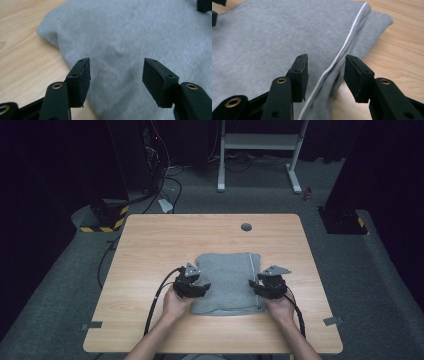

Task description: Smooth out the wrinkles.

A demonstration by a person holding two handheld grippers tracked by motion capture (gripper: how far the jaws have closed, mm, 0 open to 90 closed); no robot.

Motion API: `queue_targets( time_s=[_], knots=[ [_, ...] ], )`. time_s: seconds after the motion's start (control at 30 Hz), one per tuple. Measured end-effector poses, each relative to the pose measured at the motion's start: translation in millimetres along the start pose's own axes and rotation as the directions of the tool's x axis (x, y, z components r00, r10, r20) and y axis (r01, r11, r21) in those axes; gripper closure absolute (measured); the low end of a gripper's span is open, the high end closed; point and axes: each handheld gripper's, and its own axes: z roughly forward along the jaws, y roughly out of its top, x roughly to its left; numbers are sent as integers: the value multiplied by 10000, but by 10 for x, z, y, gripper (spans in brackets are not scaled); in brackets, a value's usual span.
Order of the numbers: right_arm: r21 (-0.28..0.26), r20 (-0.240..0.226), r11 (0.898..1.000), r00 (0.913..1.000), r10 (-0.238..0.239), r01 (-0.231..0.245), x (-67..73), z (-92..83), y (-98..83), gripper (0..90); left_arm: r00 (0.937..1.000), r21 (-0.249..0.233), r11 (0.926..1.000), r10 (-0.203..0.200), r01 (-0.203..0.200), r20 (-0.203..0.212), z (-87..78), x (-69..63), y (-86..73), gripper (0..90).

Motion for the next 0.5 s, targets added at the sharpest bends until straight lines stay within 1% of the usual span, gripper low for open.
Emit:
queue_targets(
  time_s=[0.03, 0.07, 0.1, 0.13, 0.17, 0.2, 0.23, 0.27, 0.3, 0.33, 0.37, 0.4, 0.43, 0.47, 0.5],
  knots=[
    [0, 0, 10000, 10000, 0, 0, 0, 0, 0, 531, 10000, 0, 10000, 0, 0, 0, 0, 0, 0, 395],
    [-70, -185, 10000, 9998, 24, -25, 49, -50, -30, 524, 10000, -58, 10000, 36, -36, 30, -30, -54, -44, 396],
    [-70, -185, 10000, 9998, 24, -25, 49, -50, -30, 524, 10000, -58, 10000, 36, -36, 30, -30, -54, -44, 396],
    [-148, -303, 9997, 9993, -206, 202, 112, -93, -50, 517, 9999, -99, 9998, 153, -153, 30, -64, -114, -81, 399],
    [-148, -303, 9997, 9993, -206, 202, 112, -93, -50, 517, 9999, -99, 9998, 153, -153, 30, -64, -114, -81, 402],
    [21, -384, 9992, 9985, -393, 394, 179, -110, -69, 503, 9997, -62, 9999, 137, -136, 216, -83, -173, -110, 402],
    [21, -384, 9992, 9985, -393, 394, 179, -110, -69, 503, 9997, -62, 9999, 137, -136, 216, -83, -173, -110, 402],
    [144, -352, 9985, 9980, -531, 537, 225, -109, -98, 493, 9993, -23, 9998, 222, -221, 316, -88, -220, -138, 402],
    [144, -352, 9985, 9980, -531, 537, 225, -109, -98, 493, 9993, -23, 9998, 222, -221, 316, -88, -220, -138, 403],
    [310, -342, 9982, 9982, -502, 513, 254, -94, -129, 486, 9989, 60, 9997, 238, -241, 393, -63, -240, -163, 404],
    [310, -342, 9982, 9982, -502, 513, 254, -94, -129, 486, 9989, 60, 9997, 238, -241, 393, -63, -240, -163, 404],
    [379, -279, 9981, 9985, -477, 487, 265, -76, -144, 484, 9988, 139, 9997, 169, -176, 456, -38, -237, -171, 404],
    [557, -285, 9975, 9987, -416, 431, 268, -25, -158, 481, 9988, 215, 9997, 142, -153, 467, -13, -230, -174, 404],
    [606, -252, 9970, 9986, -474, 489, 271, 0, -153, 482, 9988, 176, 9998, 42, -51, 482, 21, -226, -170, 405],
    [606, -252, 9970, 9986, -474, 489, 271, 0, -153, 482, 9988, 176, 9998, 42, -51, 482, 21, -226, -170, 408]
  ],
)
